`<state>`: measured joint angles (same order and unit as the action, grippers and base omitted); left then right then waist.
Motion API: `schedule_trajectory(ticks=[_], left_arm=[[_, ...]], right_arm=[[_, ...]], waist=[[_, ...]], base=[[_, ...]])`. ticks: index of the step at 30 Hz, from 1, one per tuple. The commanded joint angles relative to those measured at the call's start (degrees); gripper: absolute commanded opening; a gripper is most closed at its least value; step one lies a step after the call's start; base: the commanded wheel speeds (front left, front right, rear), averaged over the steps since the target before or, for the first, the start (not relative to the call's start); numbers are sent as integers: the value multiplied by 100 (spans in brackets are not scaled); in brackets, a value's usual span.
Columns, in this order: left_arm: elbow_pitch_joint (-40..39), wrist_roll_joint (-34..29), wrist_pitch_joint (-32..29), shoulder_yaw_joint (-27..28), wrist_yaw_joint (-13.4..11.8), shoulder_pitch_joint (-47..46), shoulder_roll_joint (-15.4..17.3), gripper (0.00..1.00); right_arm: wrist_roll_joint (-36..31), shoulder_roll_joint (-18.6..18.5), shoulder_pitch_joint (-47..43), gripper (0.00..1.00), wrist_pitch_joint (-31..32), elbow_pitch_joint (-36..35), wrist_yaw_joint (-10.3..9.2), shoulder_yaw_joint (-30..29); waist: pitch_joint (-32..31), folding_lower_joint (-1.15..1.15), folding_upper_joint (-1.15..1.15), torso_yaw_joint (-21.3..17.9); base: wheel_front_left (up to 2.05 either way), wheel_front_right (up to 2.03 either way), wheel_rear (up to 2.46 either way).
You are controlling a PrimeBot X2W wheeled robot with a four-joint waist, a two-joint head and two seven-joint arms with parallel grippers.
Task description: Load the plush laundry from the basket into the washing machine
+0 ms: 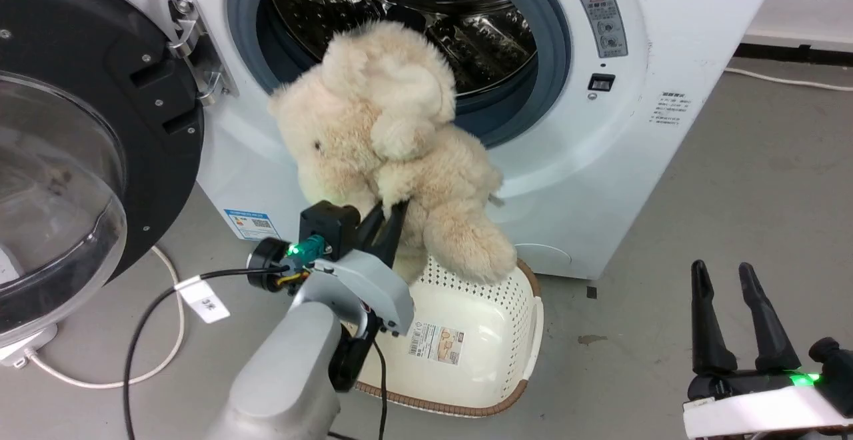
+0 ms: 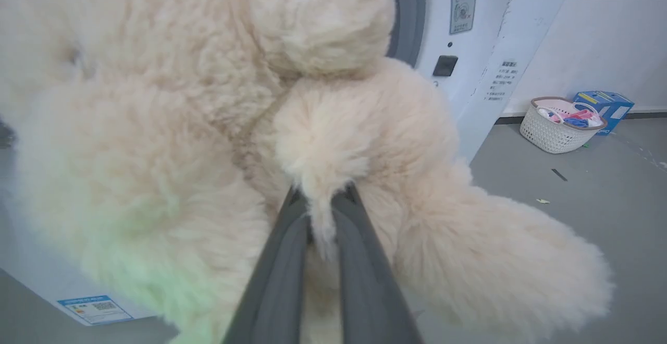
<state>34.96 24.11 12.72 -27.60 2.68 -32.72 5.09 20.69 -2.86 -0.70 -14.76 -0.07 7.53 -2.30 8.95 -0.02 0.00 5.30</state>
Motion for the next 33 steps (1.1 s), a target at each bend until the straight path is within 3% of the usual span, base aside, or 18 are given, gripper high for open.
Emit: schedule_trajectory(ticks=[1,14,33], left_arm=[[-98,-67,94,-1,-36,-104,39,0],[220,-139,213,331,-45,-957,262,0],[385,-388,227,1085,72,-2873,1123,0]], right_arm=[[-36,-1,-36,100,-24,14,-4,8],[-29,-1,215,100,-24,-149,-4,88],[-16,-1,742,100,-24,-568,-4,247]], waist=[[-5,2,0,-7],[630,2,0,-466],[2155,2,0,-1367]], base=[[0,0,0],[0,0,0],[0,0,0]])
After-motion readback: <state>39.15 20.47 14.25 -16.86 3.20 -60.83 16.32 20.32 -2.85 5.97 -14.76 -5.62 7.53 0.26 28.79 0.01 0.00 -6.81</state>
